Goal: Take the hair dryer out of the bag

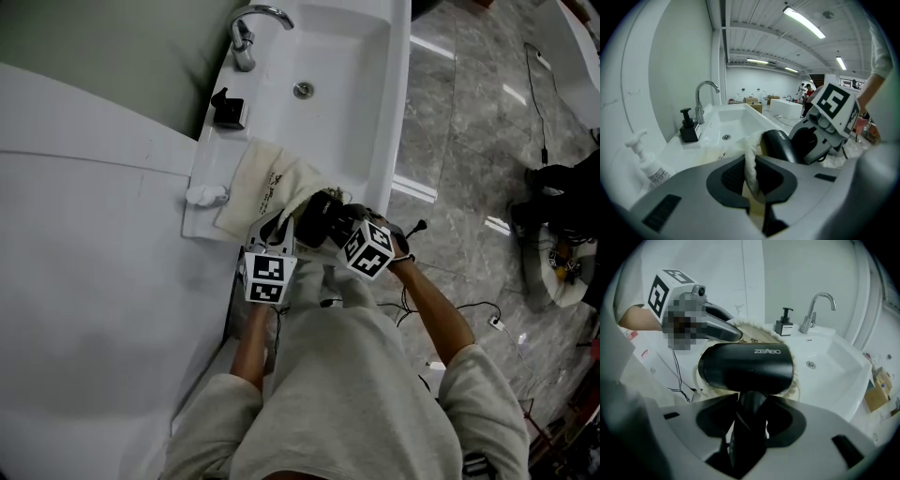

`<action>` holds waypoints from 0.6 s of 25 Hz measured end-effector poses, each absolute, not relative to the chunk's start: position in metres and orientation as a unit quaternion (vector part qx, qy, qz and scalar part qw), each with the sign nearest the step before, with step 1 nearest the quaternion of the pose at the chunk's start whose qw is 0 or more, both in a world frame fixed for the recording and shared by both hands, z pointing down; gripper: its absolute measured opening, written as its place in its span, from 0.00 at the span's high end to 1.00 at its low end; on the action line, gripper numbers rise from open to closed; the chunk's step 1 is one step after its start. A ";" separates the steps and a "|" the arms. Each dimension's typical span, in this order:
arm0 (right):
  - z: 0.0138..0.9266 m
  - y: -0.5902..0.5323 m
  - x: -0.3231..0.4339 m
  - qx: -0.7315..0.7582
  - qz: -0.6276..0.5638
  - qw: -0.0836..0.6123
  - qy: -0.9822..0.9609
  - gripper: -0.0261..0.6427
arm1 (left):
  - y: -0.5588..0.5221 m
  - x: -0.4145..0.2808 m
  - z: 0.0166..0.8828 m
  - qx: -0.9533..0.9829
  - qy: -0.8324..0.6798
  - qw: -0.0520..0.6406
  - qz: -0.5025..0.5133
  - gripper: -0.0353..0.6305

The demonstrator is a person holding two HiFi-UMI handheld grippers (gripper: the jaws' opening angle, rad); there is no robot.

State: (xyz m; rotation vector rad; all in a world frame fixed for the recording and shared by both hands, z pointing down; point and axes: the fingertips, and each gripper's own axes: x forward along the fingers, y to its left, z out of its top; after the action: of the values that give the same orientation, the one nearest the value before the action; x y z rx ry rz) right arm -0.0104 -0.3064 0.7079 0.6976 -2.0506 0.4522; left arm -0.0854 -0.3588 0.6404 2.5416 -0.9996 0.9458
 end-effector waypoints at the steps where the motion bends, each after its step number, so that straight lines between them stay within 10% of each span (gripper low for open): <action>1: 0.706 -0.304 -0.008 0.286 0.184 0.443 -0.830 0.70 | -0.358 -0.084 0.640 0.872 -0.344 0.127 0.324 0.89; 15: 0.660 -0.287 0.009 0.368 0.215 0.319 -0.847 0.70 | -0.349 -0.075 0.651 0.868 -0.349 0.138 0.324 0.89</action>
State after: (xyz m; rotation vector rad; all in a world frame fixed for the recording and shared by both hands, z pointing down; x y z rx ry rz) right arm 0.0086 -0.2867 0.6595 0.9673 -2.2270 0.5666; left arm -0.0752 -0.3490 0.6505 2.5117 -1.0108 0.9384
